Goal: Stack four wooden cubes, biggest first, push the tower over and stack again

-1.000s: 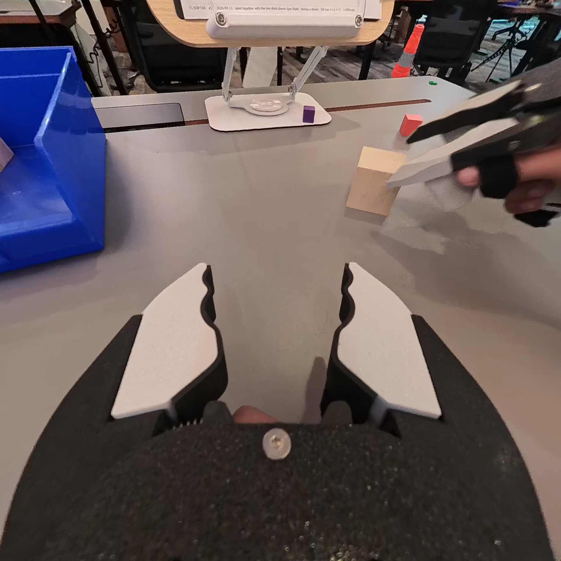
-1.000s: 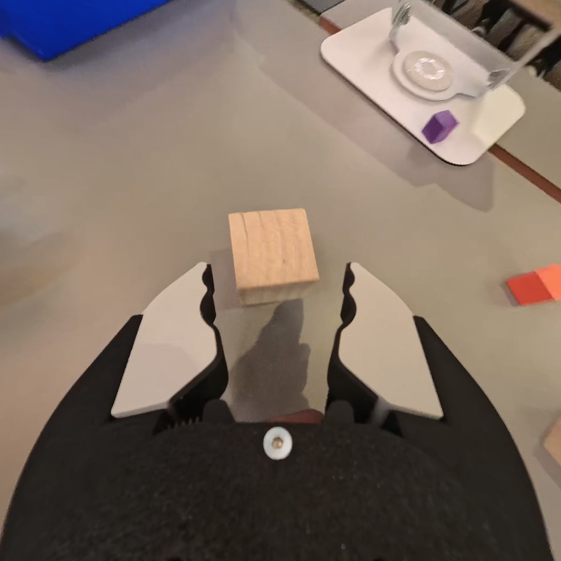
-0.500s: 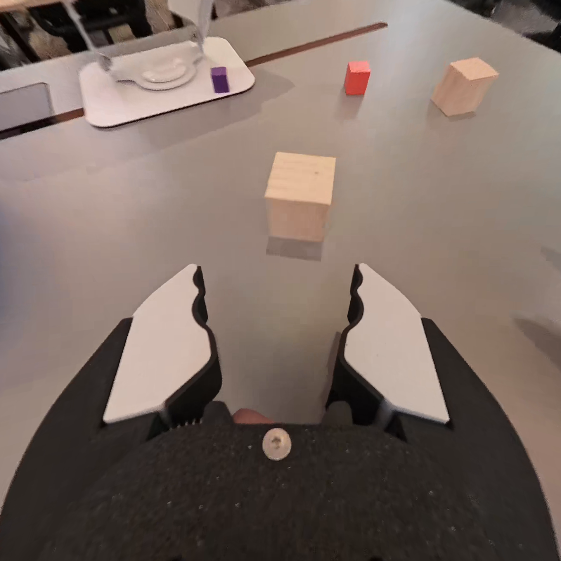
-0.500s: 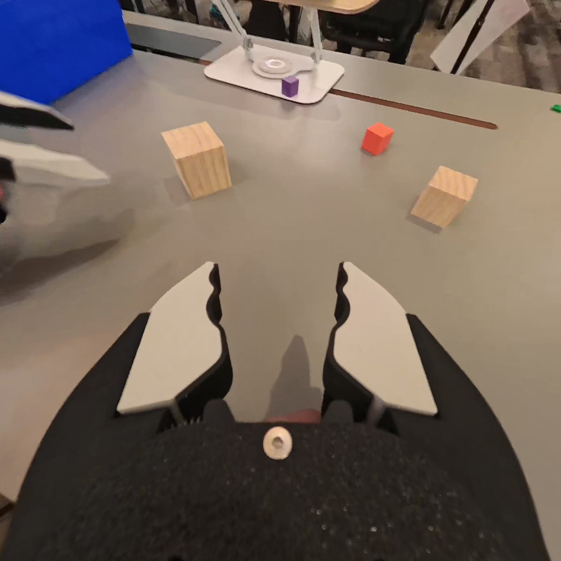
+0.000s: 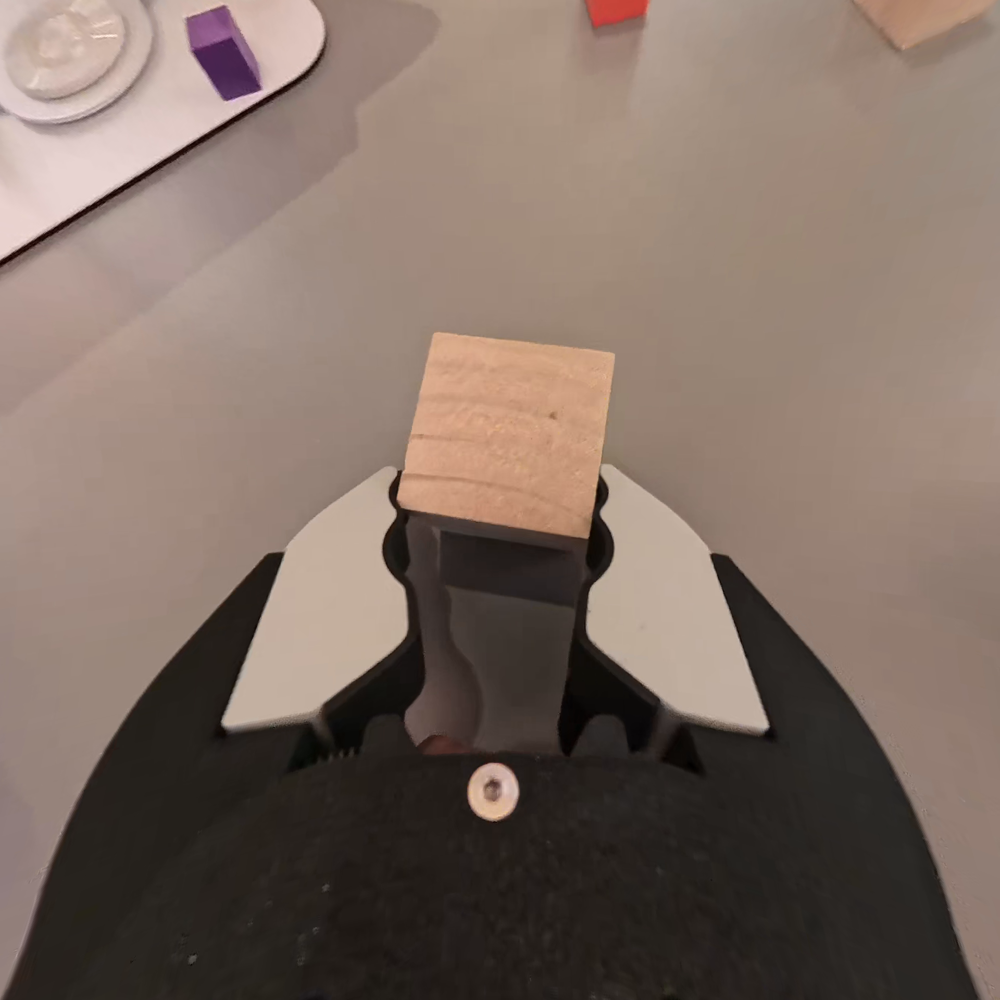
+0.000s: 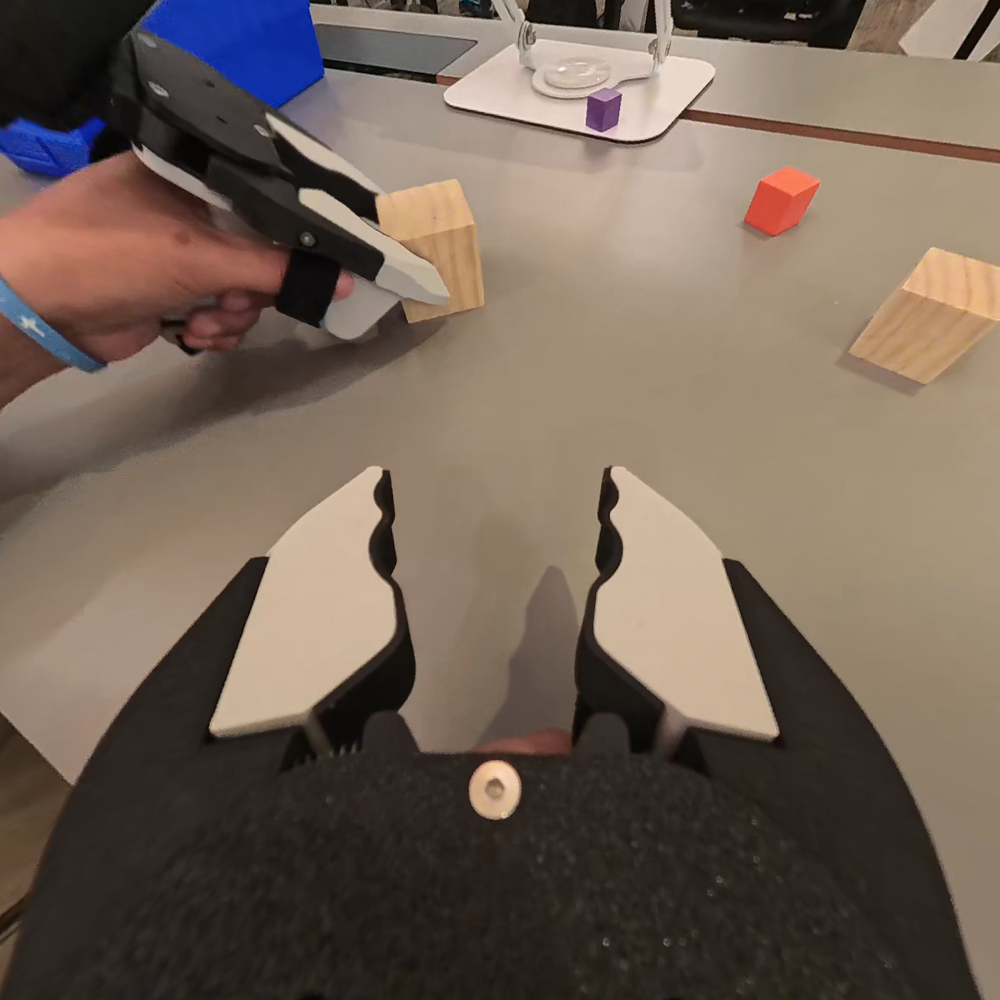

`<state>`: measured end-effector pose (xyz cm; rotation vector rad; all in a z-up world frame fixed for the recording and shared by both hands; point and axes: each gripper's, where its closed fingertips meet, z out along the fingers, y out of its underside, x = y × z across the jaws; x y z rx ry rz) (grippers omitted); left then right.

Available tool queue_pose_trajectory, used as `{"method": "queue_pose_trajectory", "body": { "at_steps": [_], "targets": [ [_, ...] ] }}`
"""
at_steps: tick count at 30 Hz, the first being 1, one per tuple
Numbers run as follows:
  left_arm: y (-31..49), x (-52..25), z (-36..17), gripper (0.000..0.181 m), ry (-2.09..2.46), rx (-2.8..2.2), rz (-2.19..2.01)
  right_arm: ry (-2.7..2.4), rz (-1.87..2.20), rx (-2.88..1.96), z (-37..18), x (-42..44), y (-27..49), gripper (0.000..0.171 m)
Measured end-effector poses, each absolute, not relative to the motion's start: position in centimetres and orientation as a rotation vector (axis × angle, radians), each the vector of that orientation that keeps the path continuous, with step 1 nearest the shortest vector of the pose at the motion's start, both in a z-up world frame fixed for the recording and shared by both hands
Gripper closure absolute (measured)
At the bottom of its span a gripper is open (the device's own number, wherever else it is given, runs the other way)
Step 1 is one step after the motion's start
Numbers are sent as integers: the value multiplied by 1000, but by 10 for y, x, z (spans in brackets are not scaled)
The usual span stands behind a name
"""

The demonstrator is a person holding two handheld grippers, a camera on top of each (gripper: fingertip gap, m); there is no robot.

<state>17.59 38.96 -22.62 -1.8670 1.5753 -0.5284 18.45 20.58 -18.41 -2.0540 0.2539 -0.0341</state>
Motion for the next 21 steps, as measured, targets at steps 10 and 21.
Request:
{"method": "queue_pose_trajectory", "body": {
  "at_steps": [10, 21],
  "targets": [
    [412, 134, -200, 118, 2168, -1324, -758, 230, -20, -2063, -184, 178, 210, 101],
    [421, 140, -218, 118, 2270, -1214, -813, 191, -12, -2086, -188, 165, 218, 102]
  ]
}}
